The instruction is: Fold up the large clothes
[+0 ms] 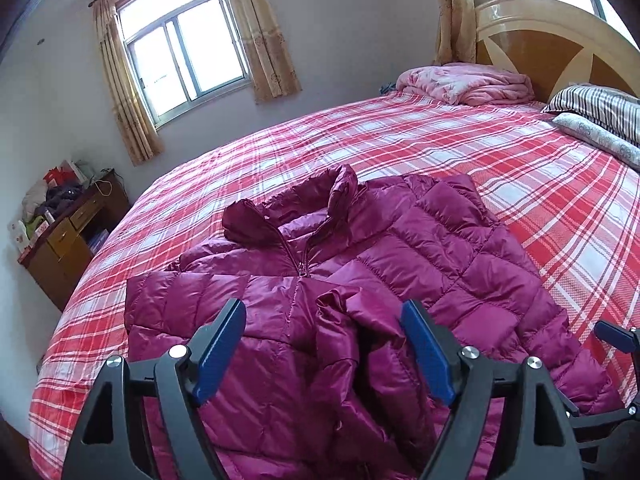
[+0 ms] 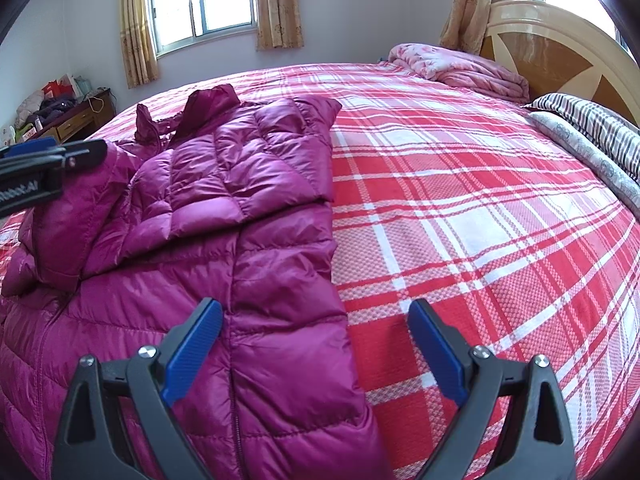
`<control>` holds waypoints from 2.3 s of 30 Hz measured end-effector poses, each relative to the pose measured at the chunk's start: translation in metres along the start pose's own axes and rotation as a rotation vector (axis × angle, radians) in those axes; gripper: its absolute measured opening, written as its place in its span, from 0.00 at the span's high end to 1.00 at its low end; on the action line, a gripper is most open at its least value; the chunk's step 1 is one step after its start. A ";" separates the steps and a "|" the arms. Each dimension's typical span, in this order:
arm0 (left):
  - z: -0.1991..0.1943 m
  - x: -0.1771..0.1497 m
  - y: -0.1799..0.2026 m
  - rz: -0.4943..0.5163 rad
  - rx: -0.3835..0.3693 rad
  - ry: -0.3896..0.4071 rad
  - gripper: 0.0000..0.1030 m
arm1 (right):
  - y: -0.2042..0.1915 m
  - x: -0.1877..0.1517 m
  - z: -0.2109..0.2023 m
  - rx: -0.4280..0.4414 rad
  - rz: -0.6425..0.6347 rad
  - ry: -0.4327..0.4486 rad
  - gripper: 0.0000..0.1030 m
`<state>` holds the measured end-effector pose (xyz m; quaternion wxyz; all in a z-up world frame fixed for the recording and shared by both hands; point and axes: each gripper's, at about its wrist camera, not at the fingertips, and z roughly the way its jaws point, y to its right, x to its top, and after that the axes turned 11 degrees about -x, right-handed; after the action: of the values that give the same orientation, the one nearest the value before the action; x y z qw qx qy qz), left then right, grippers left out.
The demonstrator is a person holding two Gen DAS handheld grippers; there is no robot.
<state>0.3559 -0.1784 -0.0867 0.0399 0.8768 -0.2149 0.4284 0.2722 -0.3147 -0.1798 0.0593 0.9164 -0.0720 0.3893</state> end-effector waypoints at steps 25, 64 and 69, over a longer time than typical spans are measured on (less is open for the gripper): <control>0.024 -0.056 -0.135 -0.243 0.167 -0.066 0.14 | -0.081 0.060 0.020 0.402 -0.012 -0.201 0.67; 0.104 -0.035 -0.173 -0.253 0.112 -0.224 0.13 | -0.118 0.072 0.018 0.296 -0.116 -0.055 0.55; 0.113 -0.045 -0.187 -0.339 0.036 -0.233 0.07 | -0.130 0.061 0.030 0.257 -0.158 -0.066 0.55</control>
<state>0.4913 -0.0228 -0.1705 0.0704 0.9446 -0.0595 0.3149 0.3583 -0.1972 -0.1628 -0.0305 0.9315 0.0490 0.3590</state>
